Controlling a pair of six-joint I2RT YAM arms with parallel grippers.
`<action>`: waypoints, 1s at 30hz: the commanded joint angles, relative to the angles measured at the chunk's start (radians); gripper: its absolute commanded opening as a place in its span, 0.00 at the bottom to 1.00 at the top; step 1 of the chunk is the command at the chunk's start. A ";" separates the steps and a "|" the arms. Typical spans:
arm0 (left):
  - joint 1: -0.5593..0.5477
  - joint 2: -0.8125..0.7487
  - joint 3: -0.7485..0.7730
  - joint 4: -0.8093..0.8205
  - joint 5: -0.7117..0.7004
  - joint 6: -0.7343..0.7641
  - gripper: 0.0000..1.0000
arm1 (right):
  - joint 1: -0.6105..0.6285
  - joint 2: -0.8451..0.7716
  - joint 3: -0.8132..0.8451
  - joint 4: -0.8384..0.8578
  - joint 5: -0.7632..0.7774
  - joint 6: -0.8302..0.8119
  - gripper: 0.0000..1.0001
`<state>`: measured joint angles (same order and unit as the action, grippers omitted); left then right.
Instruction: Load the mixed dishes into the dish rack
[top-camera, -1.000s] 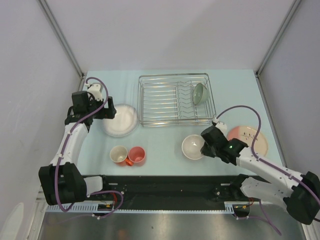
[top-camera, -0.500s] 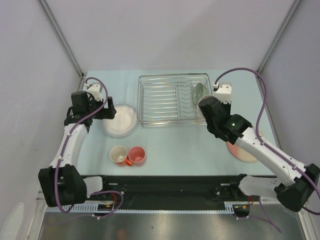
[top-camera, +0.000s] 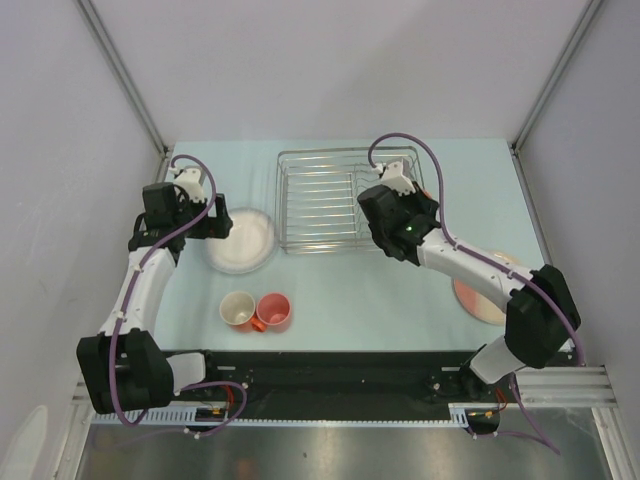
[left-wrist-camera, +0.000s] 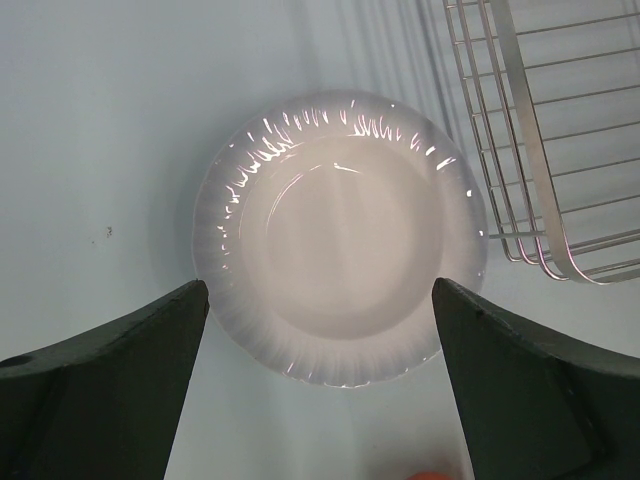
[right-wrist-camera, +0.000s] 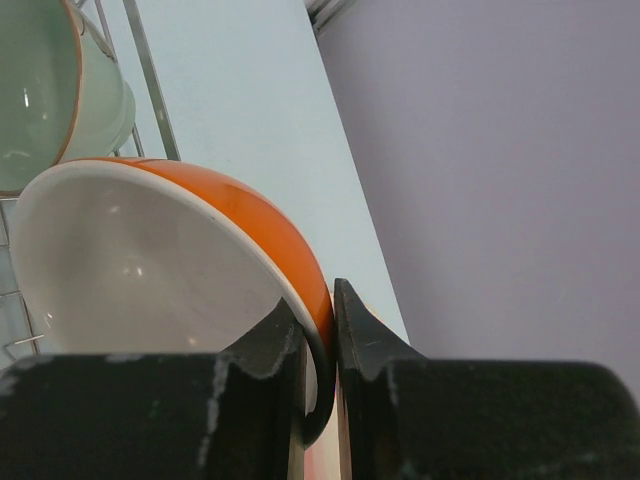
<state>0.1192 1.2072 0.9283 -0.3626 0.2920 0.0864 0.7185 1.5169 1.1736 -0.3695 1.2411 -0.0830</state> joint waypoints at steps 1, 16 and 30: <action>0.008 -0.031 0.015 0.010 0.007 0.001 1.00 | -0.028 0.018 0.043 0.116 0.026 -0.040 0.00; 0.008 -0.032 0.015 0.011 0.003 0.006 1.00 | -0.070 0.229 0.073 0.116 -0.068 0.051 0.00; 0.008 -0.028 0.023 0.010 0.001 0.006 1.00 | -0.054 0.335 0.092 0.017 -0.106 0.150 0.09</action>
<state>0.1196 1.2057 0.9283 -0.3626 0.2916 0.0868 0.6441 1.8416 1.2224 -0.3298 1.1477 0.0032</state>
